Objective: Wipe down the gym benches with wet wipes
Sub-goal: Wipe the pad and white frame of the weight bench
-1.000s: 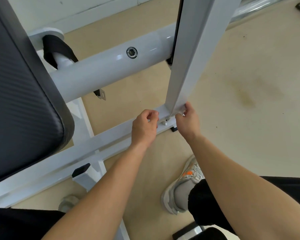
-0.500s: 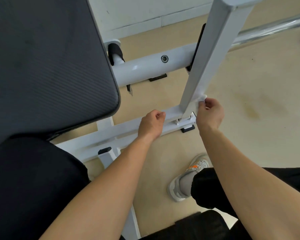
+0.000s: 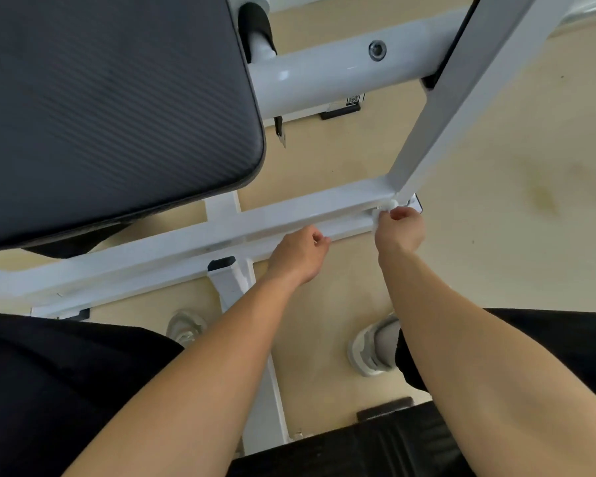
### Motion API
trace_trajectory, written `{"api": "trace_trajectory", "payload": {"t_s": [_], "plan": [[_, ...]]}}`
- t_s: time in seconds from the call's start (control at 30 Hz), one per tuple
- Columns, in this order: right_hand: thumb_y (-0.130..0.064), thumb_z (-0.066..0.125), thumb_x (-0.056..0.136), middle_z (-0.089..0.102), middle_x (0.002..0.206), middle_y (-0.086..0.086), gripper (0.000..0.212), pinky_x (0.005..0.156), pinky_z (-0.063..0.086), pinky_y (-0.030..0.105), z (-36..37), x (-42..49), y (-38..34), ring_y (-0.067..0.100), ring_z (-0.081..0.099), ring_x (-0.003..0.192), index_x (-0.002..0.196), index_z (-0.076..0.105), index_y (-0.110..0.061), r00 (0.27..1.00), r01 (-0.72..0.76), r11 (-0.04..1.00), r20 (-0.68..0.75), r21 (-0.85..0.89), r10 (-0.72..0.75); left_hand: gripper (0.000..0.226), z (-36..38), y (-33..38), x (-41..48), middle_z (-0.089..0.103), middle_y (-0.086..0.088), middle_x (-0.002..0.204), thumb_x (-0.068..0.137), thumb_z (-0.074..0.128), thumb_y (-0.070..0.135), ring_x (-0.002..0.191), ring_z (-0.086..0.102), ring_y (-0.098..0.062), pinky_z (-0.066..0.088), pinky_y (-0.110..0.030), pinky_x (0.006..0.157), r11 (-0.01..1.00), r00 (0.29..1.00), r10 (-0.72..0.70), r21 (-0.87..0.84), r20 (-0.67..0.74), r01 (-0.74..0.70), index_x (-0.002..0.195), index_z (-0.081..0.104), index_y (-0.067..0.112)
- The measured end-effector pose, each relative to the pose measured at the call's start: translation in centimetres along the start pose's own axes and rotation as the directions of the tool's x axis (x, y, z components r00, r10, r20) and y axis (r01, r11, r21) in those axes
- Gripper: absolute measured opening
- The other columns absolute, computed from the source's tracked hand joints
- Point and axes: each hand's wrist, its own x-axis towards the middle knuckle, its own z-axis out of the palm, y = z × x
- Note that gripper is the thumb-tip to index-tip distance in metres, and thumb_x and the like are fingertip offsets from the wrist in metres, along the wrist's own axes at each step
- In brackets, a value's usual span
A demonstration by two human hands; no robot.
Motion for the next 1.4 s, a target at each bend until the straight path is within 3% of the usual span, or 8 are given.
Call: {"api": "trace_trajectory", "payload": {"t_s": [0.1,0.27,0.37,0.53,0.73,0.83,1.03,1.4], "plan": [[-0.019,0.057,0.094,0.062,0.095,-0.002,0.014,0.090,0.055,0.039,2.5,0.9,0.0,0.023,0.062,0.090,0.105,0.063,-0.013,0.997,-0.060,0.997,-0.038,0.042,0.062,0.028,0.2,-1.4,1.2,0.060,0.009,0.102,0.102,0.044,0.045,0.098,0.060,-0.019,0.051,-0.037,0.088,0.999,1.000,-0.020,-0.037,0.005,0.020,0.115,0.060,0.026],[-0.016,0.052,0.096,0.051,0.078,-0.011,0.006,0.085,0.051,0.033,4.3,1.0,0.2,0.023,0.059,0.088,0.092,0.055,-0.017,0.993,-0.058,0.998,-0.103,0.016,0.060,0.022,0.4,-4.0,2.8,0.065,0.009,0.100,0.101,0.046,0.042,0.092,0.065,-0.018,0.054,-0.036,0.082,0.991,0.997,-0.074,-0.113,-0.003,0.073,0.109,0.061,0.029],[-0.017,0.056,0.093,0.059,0.077,-0.003,0.010,0.086,0.055,0.039,5.5,-0.4,1.1,0.027,0.063,0.086,0.083,0.059,-0.015,0.999,-0.016,0.999,-0.031,-0.049,0.015,0.017,0.4,-5.3,3.1,0.067,0.008,0.100,0.100,0.049,0.038,0.090,0.068,-0.019,0.051,-0.032,0.074,0.965,0.993,-0.115,-0.240,-0.033,0.103,0.104,0.062,0.029],[-0.016,0.056,0.094,0.064,0.079,0.000,0.013,0.080,0.051,0.032,6.1,-2.4,1.0,0.023,0.062,0.082,0.086,0.064,-0.012,0.998,0.033,0.996,0.057,-0.085,-0.028,0.015,0.6,-5.8,3.1,0.067,0.009,0.099,0.100,0.050,0.036,0.090,0.069,-0.019,0.053,-0.033,0.078,0.947,0.990,-0.124,-0.305,-0.061,0.099,0.102,0.063,0.029],[-0.016,0.056,0.093,0.058,0.072,-0.007,0.014,0.075,0.053,0.034,2.2,1.6,-0.6,0.022,0.061,0.079,0.080,0.058,-0.018,0.997,0.055,0.991,-0.056,-0.121,-0.062,0.020,0.9,-3.9,4.2,0.069,0.007,0.100,0.099,0.052,0.038,0.089,0.069,-0.019,0.053,-0.032,0.078,0.936,0.994,-0.084,-0.347,-0.063,0.057,0.106,0.065,0.025],[-0.013,0.054,0.090,0.061,0.077,0.002,0.016,0.075,0.057,0.039,1.5,2.5,-0.8,0.028,0.063,0.078,0.075,0.055,-0.018,0.994,0.050,0.992,-0.087,-0.119,-0.060,0.020,1.0,-3.6,4.1,0.069,0.007,0.099,0.100,0.052,0.038,0.088,0.069,-0.019,0.053,-0.033,0.079,0.942,0.996,-0.063,-0.335,-0.060,0.039,0.106,0.065,0.024],[-0.017,0.056,0.094,0.060,0.078,-0.003,0.009,0.077,0.049,0.032,5.1,-1.9,0.2,0.024,0.062,0.085,0.090,0.062,-0.011,0.994,0.101,0.979,0.066,-0.179,-0.090,0.015,0.1,-5.3,3.1,0.068,0.008,0.101,0.099,0.052,0.036,0.089,0.069,-0.018,0.055,-0.036,0.082,0.940,0.990,-0.103,-0.334,-0.093,0.066,0.104,0.064,0.028],[-0.011,0.065,0.087,0.067,0.083,0.000,0.010,0.082,0.059,0.042,3.6,-7.0,-3.3,0.025,0.066,0.087,0.096,0.068,-0.012,0.924,0.205,0.958,0.362,-0.202,-0.122,0.030,-3.9,-4.5,-1.2,0.064,0.002,0.116,0.099,0.051,0.033,0.095,0.066,-0.021,0.054,-0.040,0.087,0.950,0.982,-0.123,-0.304,-0.145,0.074,0.127,0.050,0.025]]}}
